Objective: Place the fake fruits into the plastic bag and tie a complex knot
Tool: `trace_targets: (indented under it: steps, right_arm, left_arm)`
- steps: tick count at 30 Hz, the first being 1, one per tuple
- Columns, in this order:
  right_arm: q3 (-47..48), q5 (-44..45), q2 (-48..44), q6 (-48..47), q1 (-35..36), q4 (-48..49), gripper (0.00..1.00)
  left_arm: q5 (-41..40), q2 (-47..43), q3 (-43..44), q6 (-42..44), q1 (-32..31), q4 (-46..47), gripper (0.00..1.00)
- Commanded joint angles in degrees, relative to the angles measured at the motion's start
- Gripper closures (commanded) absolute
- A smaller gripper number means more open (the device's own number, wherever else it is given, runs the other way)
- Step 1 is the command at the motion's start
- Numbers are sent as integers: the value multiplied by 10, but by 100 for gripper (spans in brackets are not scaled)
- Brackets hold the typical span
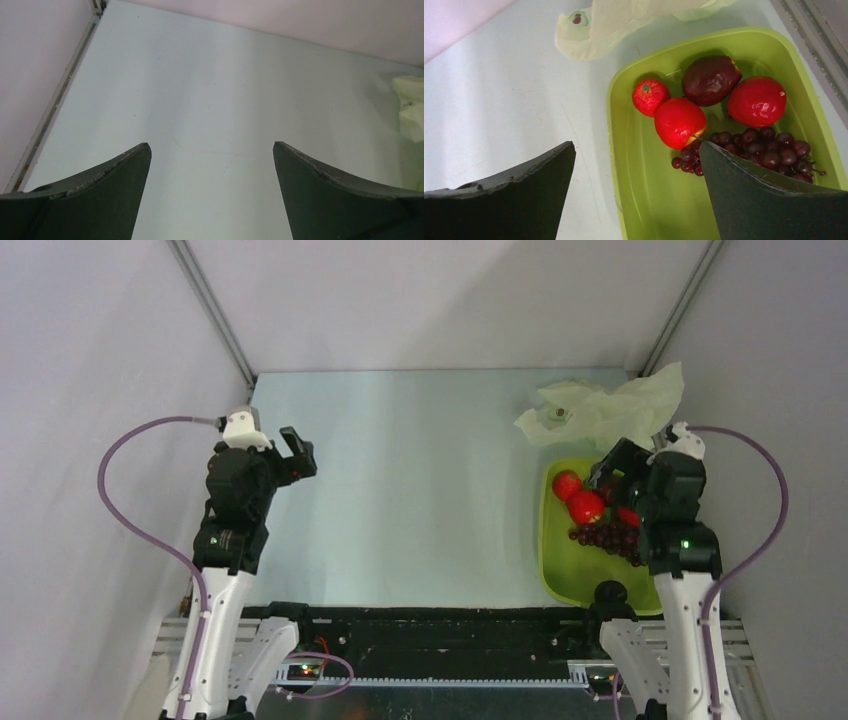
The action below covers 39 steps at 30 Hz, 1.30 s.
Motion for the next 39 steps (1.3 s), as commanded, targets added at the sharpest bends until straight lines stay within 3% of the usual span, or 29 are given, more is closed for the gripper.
trace_targets:
  steps: [1, 4, 10, 14, 16, 20, 26, 31, 39]
  right_arm:
    - [35, 37, 63, 15, 0, 36, 0]
    - [31, 57, 96, 64, 12, 92, 1]
    - [28, 206, 195, 110, 166, 231, 1]
    - [49, 311, 312, 35, 254, 332, 1]
    - [80, 302, 376, -38, 273, 351, 1]
    - [185, 273, 493, -149, 282, 309, 1]
    - [317, 297, 627, -297, 279, 218, 1]
    - [432, 256, 723, -319, 258, 98, 1]
    - [443, 236, 755, -332, 236, 62, 1]
  left_arm:
    - [36, -40, -35, 25, -3, 22, 1]
    - [43, -40, -32, 27, -3, 18, 1]
    - [19, -49, -32, 39, -2, 8, 1]
    - [21, -52, -33, 39, -1, 10, 1]
    - [28, -50, -33, 38, -1, 10, 1]
    - [40, -43, -32, 34, 0, 9, 1]
    - [43, -40, -32, 32, -1, 9, 0]
    - [47, -32, -30, 32, -1, 6, 1]
    - [48, -24, -27, 32, -1, 3, 1]
